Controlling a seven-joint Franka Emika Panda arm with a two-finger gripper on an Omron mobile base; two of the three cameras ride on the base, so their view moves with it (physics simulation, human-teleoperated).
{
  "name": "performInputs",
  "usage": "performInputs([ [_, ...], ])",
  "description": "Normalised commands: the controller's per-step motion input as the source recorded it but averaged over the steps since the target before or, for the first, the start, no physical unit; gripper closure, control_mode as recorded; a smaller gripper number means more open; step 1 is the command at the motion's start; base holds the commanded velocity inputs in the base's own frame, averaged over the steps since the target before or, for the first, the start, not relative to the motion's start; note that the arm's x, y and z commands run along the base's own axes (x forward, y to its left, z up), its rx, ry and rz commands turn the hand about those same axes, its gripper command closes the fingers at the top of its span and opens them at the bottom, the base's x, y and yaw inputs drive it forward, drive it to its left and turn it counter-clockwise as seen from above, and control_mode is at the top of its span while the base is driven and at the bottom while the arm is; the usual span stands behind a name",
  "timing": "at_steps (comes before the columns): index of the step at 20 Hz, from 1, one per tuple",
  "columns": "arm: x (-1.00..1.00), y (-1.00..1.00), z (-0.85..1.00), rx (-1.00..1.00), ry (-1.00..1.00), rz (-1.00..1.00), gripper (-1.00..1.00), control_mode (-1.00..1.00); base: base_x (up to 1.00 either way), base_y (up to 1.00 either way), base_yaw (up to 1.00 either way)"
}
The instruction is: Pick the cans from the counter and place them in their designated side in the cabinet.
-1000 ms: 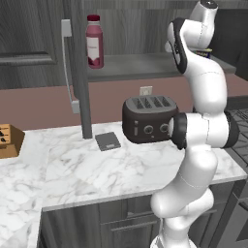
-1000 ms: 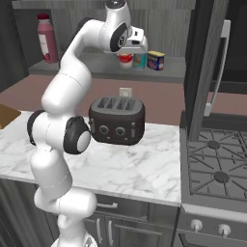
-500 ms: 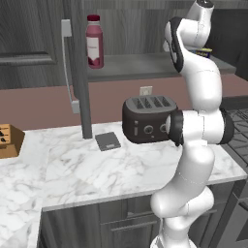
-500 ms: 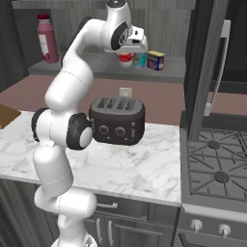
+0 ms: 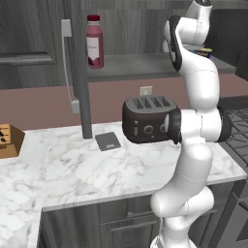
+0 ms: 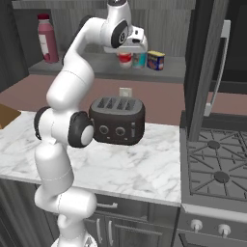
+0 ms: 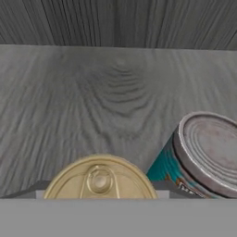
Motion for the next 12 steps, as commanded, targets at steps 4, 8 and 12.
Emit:
performInputs([
  [4, 0.0, 0.0, -0.17, -0.01, 0.06, 0.0, -1.0, -1.0, 0.0, 0.0, 0.0],
  [8, 0.0, 0.0, -0.02, 0.0, 0.0, 0.0, -1.0, -1.0, 0.0, 0.0, 0.0],
  [12, 0.0, 0.0, 0.12, 0.0, -0.02, 0.0, -1.0, -1.0, 0.0, 0.0, 0.0],
])
